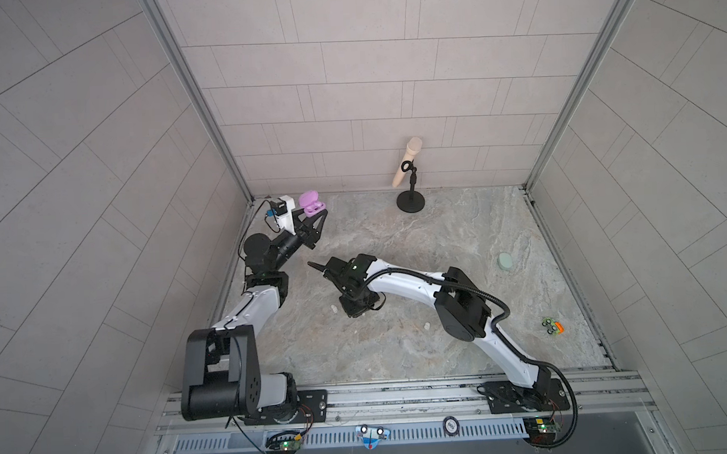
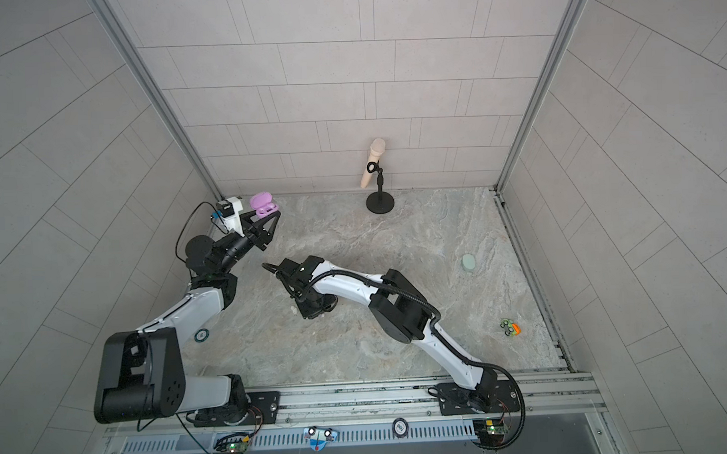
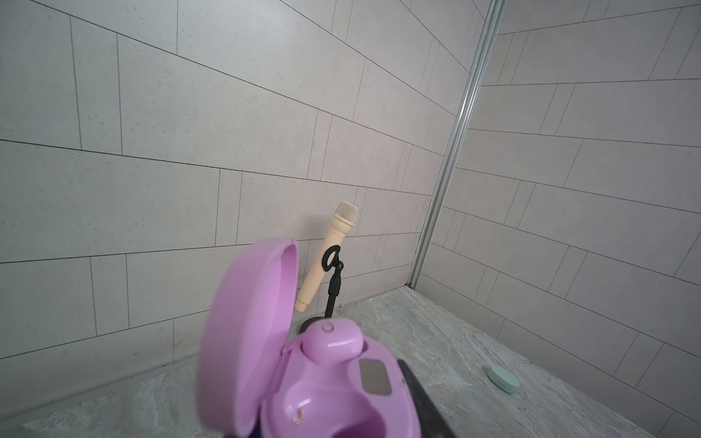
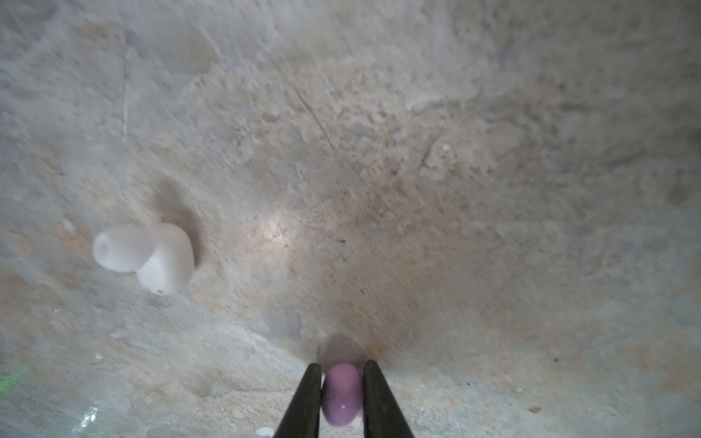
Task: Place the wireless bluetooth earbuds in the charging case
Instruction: 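Lower the right gripper onto the second pink earbud and close on it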
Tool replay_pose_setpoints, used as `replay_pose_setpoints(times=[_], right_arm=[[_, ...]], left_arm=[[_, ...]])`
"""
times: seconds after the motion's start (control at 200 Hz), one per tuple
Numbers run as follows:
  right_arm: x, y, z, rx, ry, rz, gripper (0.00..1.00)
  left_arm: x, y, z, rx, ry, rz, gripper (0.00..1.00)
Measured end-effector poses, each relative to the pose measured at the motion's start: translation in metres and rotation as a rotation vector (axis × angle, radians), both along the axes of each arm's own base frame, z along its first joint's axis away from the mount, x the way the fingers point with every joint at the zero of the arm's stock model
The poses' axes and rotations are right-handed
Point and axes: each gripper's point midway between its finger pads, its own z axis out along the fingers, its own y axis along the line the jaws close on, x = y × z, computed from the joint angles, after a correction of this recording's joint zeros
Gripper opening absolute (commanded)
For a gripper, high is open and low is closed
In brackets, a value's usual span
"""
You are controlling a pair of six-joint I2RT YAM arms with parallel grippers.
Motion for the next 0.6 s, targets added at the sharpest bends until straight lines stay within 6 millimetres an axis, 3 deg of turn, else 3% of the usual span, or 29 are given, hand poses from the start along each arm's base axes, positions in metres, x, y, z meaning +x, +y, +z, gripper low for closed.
replay_pose_setpoints(times=[0.215,0.601], right_arm=[[-0.001,-0.002,0.001,-0.008,0.004,0.003,0.11],[-0.005,-0.012,-0.001,-0.013,0.002,-0.001,0.10]], left_arm=[[0.000,-0.001,0.000,0.001,0.000,-0.005,0.22],[-0.003,-0.009,-0.001,0.002,0.004,-0.034,0.22]])
